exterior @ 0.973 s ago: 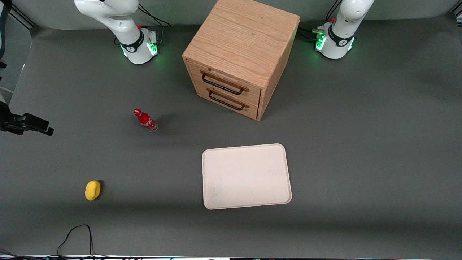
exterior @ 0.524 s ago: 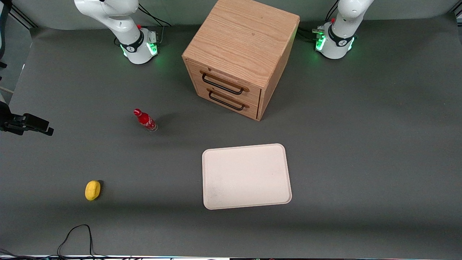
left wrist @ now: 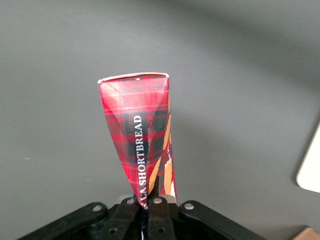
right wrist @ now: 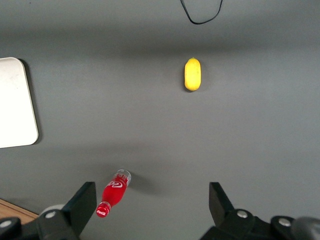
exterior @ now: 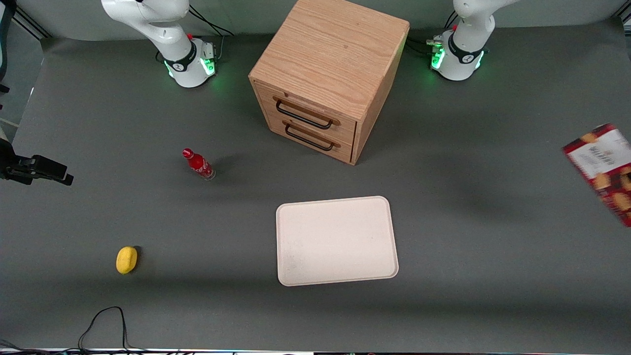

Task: Place red cookie box on tray
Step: 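Carry the held box with the left gripper over the white tray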

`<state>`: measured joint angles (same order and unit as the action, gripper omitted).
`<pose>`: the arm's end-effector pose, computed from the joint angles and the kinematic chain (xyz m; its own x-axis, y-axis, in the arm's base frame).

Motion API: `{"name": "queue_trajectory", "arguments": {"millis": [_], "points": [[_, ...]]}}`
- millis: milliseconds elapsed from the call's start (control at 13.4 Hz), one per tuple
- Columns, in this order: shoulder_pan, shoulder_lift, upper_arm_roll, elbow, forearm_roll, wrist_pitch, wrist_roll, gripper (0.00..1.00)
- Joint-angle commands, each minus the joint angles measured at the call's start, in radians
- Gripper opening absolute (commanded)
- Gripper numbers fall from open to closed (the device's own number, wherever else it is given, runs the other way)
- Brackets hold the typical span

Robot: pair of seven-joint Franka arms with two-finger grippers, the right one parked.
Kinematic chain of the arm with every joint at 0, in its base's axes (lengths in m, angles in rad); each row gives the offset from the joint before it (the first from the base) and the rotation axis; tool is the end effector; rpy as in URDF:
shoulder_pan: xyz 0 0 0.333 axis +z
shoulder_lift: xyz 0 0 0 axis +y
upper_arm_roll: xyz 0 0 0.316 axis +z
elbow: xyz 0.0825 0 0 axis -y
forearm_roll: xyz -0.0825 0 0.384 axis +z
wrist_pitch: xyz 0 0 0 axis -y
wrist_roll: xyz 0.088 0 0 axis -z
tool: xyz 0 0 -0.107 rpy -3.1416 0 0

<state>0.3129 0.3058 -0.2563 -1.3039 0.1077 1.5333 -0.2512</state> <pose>0.6346 0.0732 0.5687 0.9482 0.3126 -0.0570 0.3102 -0.9495 -0.0469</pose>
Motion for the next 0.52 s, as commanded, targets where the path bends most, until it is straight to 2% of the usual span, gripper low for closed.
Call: {"name": "queue_trajectory", "arguments": {"millis": [0,225,449], "points": [[-0.153,0.056,0.019,0.116,0.007,-0.082,-0.073,0.00],[-0.312,0.120,0.020,0.237,0.009,-0.111,-0.073,0.00],[-0.423,0.147,0.017,0.281,0.000,-0.107,-0.071,0.00]]}}
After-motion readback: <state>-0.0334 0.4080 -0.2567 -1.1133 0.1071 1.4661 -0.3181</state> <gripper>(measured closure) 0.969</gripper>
